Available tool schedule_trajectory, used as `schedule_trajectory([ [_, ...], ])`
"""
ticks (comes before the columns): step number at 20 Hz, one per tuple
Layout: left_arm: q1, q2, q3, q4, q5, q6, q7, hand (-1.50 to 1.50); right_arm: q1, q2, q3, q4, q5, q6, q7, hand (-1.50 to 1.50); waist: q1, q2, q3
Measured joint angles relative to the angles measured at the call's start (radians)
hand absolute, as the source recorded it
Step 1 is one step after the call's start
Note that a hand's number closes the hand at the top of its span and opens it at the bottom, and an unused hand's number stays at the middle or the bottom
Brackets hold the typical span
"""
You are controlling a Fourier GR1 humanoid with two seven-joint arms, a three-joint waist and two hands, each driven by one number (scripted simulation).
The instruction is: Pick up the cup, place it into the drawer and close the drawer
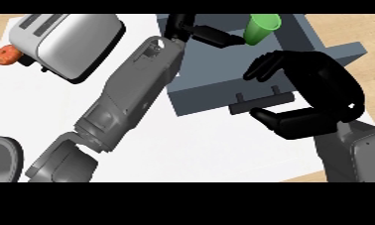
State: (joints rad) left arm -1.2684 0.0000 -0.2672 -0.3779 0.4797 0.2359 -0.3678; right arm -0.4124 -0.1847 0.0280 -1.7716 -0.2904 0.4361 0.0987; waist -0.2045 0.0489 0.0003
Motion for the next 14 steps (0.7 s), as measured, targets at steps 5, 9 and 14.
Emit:
schedule_trajectory([
  [5,-0.003,0.0,0.024,-0.015,0.072,0.026,-0.071,-1.5,0.02,-0.081,0.098,-0.003,0.013,0.132,0.071,1.5,0.027,-0.01,-0.001],
  [9,-0.003,0.0,0.024,-0.005,0.11,0.06,-0.108,-1.5,0.054,-0.153,0.145,-0.011,0.097,0.184,0.107,-1.5,0.06,-0.02,0.0],
  [14,0.005,0.0,0.038,0.007,0.14,0.055,-0.135,-1.5,0.111,-0.209,0.186,-0.023,0.333,0.149,0.054,-1.5,0.116,-0.03,0.001],
])
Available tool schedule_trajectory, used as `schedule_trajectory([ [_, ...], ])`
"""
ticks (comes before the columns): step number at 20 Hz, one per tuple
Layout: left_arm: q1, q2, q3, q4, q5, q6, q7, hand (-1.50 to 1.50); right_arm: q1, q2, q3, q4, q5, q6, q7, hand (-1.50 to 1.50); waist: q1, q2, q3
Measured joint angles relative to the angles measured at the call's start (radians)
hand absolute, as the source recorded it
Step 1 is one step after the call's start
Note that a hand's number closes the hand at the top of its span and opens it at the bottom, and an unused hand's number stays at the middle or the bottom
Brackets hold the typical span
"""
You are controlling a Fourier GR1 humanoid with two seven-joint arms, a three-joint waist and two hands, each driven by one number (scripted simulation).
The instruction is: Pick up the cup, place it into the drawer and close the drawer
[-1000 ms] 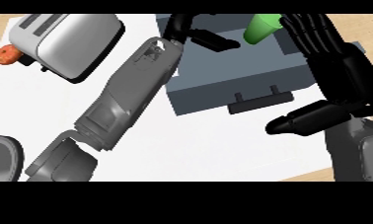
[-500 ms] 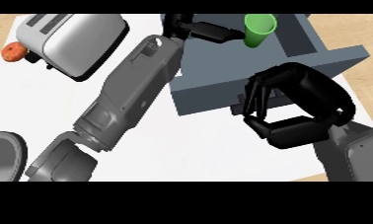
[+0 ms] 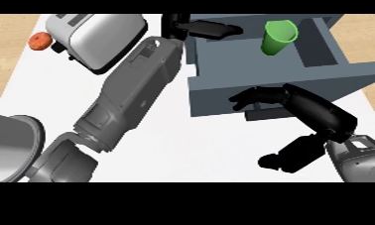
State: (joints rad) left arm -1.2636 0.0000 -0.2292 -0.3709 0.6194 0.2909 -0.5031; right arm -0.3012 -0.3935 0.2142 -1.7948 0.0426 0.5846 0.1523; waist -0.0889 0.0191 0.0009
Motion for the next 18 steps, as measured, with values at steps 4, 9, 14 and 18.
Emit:
schedule_trajectory([
  [4,0.033,0.004,0.01,-0.014,0.021,-0.031,-0.032,-1.5,-0.001,0.019,0.047,0.114,0.172,-0.077,-0.062,-1.5,0.049,-0.005,-0.001],
  [9,0.091,0.006,0.016,-0.051,0.03,-0.061,-0.059,-1.5,-0.032,0.05,0.126,0.36,0.343,-0.153,-0.161,-1.5,0.1,-0.007,0.0],
  [14,0.157,0.034,0.019,-0.111,0.03,-0.088,-0.067,-1.5,-0.136,0.086,0.134,0.667,0.445,-0.236,-0.279,1.5,0.143,-0.008,0.001],
  [18,0.223,0.075,0.02,-0.163,0.035,-0.131,-0.056,-1.5,-0.234,0.099,0.089,0.869,0.477,-0.317,-0.397,1.5,0.17,-0.011,-0.002],
])
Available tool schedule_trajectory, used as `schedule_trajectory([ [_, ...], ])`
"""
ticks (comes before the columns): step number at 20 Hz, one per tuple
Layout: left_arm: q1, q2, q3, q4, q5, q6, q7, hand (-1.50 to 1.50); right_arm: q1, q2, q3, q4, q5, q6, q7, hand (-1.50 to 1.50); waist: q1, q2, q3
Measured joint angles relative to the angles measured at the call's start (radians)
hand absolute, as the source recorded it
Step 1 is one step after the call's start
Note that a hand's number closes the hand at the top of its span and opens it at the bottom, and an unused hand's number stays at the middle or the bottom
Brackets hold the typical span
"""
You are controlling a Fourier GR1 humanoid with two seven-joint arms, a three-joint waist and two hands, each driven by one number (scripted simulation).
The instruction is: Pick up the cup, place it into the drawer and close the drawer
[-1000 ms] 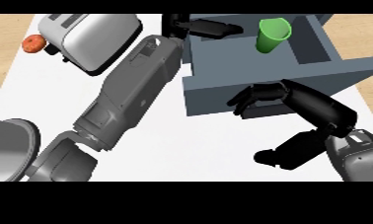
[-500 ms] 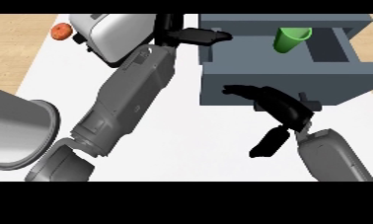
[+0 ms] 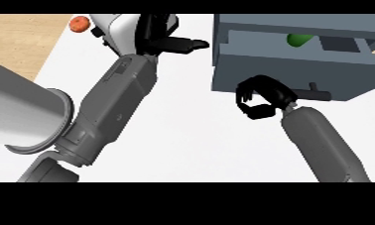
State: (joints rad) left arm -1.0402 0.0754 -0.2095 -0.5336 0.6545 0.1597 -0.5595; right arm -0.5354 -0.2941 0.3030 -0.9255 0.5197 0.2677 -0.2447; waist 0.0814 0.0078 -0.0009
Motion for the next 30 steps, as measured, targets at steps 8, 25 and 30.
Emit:
schedule_trajectory([
  [8,0.084,0.053,-0.01,-0.096,0.007,-0.059,0.036,-1.5,-0.208,-0.033,-0.162,0.291,-0.047,-0.075,-0.134,1.5,0.052,0.017,0.006],
  [25,0.177,0.111,-0.034,-0.188,0.013,-0.159,0.074,-1.5,-0.204,-0.083,-0.249,0.312,-0.187,0.131,-0.185,1.5,0.097,0.02,0.013],
  [30,0.193,0.115,-0.036,-0.204,0.018,-0.178,0.075,-1.5,-0.189,-0.101,-0.26,0.284,-0.219,0.189,-0.166,1.5,0.109,0.025,0.016],
])
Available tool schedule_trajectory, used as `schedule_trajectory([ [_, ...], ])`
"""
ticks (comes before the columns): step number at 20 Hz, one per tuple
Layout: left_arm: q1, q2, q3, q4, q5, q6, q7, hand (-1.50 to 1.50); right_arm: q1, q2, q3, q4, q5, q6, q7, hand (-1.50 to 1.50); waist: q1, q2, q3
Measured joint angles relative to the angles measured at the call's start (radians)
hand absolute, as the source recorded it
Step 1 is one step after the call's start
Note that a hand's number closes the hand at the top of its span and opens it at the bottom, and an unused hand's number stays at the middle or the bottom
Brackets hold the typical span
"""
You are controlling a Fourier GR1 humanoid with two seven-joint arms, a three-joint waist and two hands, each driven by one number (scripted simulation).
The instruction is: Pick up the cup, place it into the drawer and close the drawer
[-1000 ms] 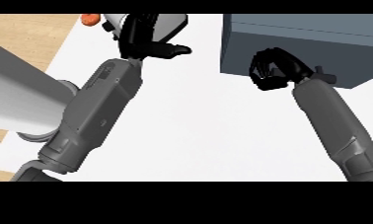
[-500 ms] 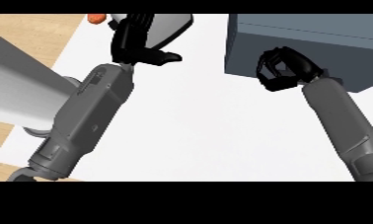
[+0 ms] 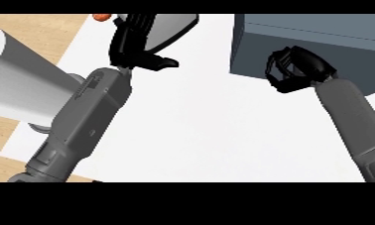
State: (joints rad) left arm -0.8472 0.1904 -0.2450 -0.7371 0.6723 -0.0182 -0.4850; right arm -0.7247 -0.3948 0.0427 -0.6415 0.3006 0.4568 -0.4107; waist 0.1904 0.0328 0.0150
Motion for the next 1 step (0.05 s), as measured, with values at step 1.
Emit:
schedule_trajectory([
  [1,0.003,0.002,0.0,-0.002,0.001,-0.003,0.001,-1.5,0.003,-0.003,-0.003,-0.005,-0.008,0.011,0.004,1.5,0.003,0.001,0.001],
])
